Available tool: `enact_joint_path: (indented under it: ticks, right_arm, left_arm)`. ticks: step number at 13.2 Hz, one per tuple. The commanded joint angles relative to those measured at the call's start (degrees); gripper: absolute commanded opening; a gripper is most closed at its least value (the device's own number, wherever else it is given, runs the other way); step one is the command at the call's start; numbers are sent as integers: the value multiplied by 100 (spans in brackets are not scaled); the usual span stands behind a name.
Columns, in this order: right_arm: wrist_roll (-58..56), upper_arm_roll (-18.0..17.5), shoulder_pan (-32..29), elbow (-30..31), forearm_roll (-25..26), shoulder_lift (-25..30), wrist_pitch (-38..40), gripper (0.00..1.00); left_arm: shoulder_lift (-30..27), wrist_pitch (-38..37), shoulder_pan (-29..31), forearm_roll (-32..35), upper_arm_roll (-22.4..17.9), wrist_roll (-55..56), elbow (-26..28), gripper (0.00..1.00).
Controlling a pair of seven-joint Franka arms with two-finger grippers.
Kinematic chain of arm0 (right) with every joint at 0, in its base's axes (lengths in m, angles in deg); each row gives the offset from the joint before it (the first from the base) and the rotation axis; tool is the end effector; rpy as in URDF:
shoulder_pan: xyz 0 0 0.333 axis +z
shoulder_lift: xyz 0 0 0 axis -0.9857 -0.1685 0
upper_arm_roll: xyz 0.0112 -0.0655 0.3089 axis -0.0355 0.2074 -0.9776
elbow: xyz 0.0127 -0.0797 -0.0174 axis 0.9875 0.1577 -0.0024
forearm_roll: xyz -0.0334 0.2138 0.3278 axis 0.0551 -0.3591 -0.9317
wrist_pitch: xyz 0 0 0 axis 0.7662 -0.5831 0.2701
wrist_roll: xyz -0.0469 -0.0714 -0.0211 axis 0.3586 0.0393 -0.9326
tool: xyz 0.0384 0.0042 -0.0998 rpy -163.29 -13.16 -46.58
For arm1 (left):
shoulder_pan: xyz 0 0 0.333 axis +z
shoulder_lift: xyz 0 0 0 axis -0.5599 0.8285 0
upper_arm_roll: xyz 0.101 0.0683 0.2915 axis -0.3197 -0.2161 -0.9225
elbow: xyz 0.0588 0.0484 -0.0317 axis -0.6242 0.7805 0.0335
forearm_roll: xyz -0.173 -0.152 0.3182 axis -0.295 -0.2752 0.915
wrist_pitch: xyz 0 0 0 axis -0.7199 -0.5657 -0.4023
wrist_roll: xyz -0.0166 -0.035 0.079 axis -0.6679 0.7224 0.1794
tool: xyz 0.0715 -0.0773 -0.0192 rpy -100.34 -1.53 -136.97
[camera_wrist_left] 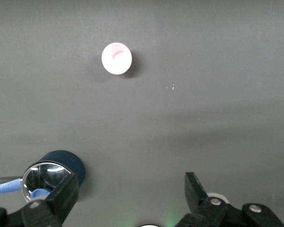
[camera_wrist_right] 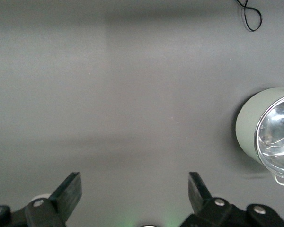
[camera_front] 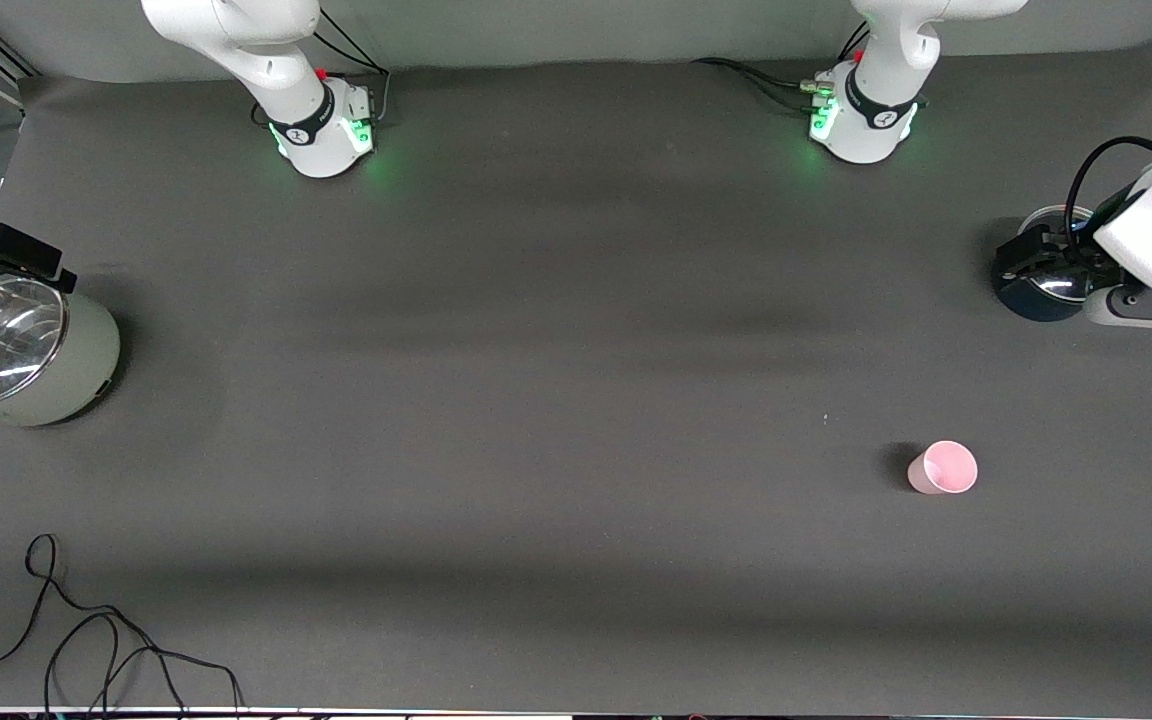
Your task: Transfer pink cup from left to right arm
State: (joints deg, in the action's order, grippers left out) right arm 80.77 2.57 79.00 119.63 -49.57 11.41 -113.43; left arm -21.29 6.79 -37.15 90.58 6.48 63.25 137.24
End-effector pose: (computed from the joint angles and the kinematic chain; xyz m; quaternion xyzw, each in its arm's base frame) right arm 0.5474 -0.0406 0.6401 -0.9989 0.0397 0.0213 0.0107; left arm 0.5542 -0.0425 0.5998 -0.9979 0.0493 0.0421 0.0088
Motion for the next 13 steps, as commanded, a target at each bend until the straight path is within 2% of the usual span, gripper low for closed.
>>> enact_joint_path:
  ticks: [1, 7, 10, 13]
  right_arm:
    - [-13, -14, -2, -128, 74, -75, 93, 100]
    - [-21, -14, 16, -120, 83, -75, 93, 100]
    - [-39, -5, -2, -111, 83, -67, 93, 100]
    - [-39, -5, -19, -111, 91, -67, 102, 100]
  left_arm:
    - [35, 17, -68, 77, -27, -35, -89, 100]
    - [245, 228, -33, -11, -62, -305, -423, 100]
    - [333, 649, 264, -133, -62, -1621, -449, 100]
    - [815, 809, 1176, -1307, -62, -3500, -781, 100]
